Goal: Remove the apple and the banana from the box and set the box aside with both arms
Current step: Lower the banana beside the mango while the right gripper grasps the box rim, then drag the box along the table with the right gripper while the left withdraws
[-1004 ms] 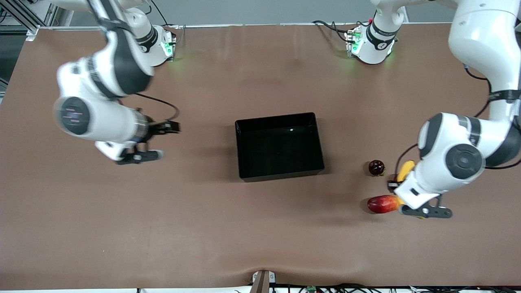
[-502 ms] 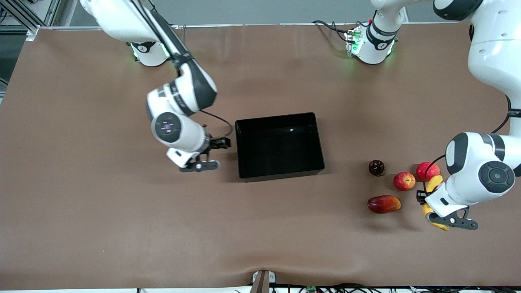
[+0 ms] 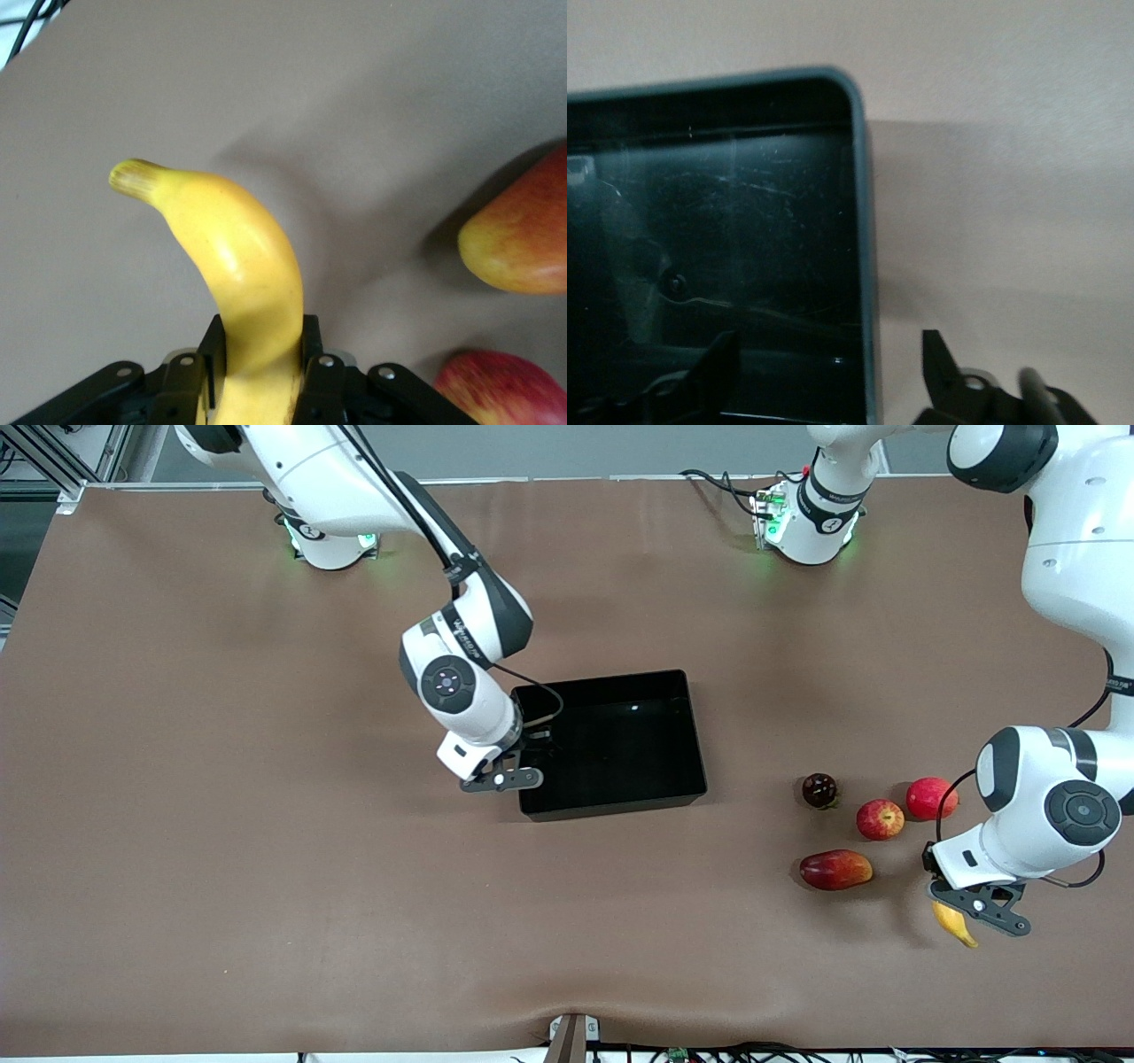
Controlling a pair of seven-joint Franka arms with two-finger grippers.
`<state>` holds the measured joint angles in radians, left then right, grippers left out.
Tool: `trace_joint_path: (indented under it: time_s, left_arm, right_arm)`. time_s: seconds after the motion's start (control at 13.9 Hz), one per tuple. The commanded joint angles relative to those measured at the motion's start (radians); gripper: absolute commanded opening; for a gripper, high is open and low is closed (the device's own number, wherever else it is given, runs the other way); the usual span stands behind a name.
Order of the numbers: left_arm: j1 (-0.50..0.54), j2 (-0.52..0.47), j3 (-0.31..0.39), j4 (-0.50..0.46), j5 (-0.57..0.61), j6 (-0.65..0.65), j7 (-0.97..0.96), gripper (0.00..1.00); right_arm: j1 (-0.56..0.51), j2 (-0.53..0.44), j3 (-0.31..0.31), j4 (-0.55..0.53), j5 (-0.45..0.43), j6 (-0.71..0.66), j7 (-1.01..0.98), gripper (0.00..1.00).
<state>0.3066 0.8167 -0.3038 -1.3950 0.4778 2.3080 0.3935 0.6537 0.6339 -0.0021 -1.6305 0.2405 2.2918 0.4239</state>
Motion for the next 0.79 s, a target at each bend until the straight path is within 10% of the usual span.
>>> trace_joint_path:
  time_s: [0.0,0.07,0.29,0.36,0.43,0.72]
  left_arm:
    - [-0.003,0.053,-0.005,0.011,-0.022,0.071,0.001,0.0]
    - [-0.009,0.061,-0.005,0.01,-0.048,0.08,-0.018,0.0]
    - [-0.012,0.061,-0.006,0.002,-0.071,0.08,-0.039,0.0]
    - [-0.012,0.061,-0.006,0.004,-0.074,0.079,-0.039,0.28]
    - [-0.009,0.055,-0.006,0.004,-0.082,0.079,-0.039,0.99]
    - [-0.009,-0.02,-0.03,0.01,-0.156,-0.008,-0.047,1.0]
  right_arm:
    - [0.003,0.018,-0.002,0.02,0.006,-0.002,0.004,0.18]
    - [0.001,0.018,-0.002,0.02,0.006,-0.003,0.004,0.02]
    - [-0.009,0.015,-0.002,0.02,0.006,-0.012,0.012,0.0]
    - [-0.016,0.012,-0.004,0.02,0.006,-0.015,0.004,0.0]
    - [-0.022,0.009,-0.006,0.02,0.006,-0.031,0.004,0.0]
    - [-0.093,-0.063,-0.007,0.02,0.011,-0.181,-0.014,0.0]
